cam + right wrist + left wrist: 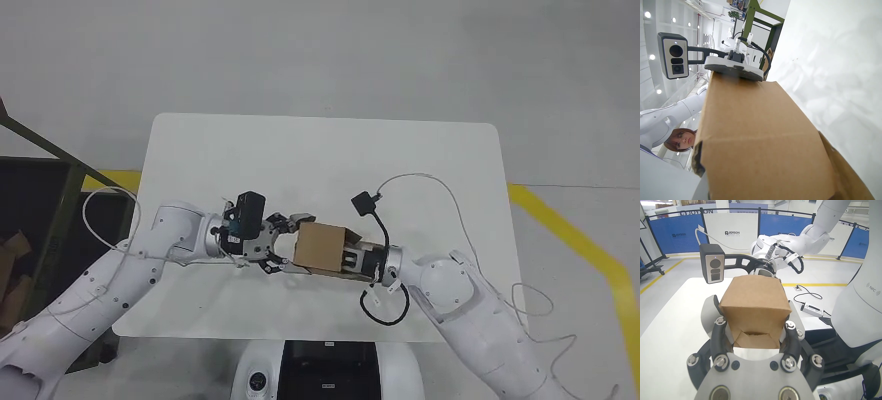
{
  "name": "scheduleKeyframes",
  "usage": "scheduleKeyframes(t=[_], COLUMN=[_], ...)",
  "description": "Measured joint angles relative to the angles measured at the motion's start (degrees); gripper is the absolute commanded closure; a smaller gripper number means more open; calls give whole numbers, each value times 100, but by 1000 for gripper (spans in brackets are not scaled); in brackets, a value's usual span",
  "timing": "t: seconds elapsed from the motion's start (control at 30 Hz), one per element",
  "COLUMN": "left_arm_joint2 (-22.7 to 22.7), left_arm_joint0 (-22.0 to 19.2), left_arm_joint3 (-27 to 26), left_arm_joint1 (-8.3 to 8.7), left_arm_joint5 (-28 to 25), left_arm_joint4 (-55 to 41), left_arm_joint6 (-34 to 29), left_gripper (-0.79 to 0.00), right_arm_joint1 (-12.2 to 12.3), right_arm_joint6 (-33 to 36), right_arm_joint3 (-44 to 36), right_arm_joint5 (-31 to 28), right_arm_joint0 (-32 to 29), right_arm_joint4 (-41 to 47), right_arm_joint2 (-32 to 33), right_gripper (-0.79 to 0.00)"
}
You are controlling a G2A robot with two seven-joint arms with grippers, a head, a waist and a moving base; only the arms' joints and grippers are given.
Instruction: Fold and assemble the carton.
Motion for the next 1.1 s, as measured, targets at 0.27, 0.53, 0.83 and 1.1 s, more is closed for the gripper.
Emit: scheduleKeyframes(t=[0.27, 0.53, 0.83, 1.1], left_arm_joint2=[-127, -338, -459, -465], left_arm_joint0=[129, 272, 395, 373], left_arm_joint3=[43, 95, 42, -26], left_arm_joint1=[30, 52, 52, 27], left_arm_joint5=[0, -1, -1, 0], left_arm_joint4=[-42, -63, -42, -38], left_arm_joint6=[157, 306, 304, 259], left_gripper=[-348, -289, -289, -785], right_arm_joint1=[10, 35, 22, -19], right_arm_joint6=[-45, -66, 33, -7], right_arm_joint3=[-11, -73, -95, 81], right_arm_joint5=[-18, -21, -35, -115], right_arm_joint0=[8, -35, -27, 73], right_arm_joint4=[61, 122, 375, 552], right_arm_joint2=[84, 224, 155, 27], right_gripper=[-459, -480, -12, 0])
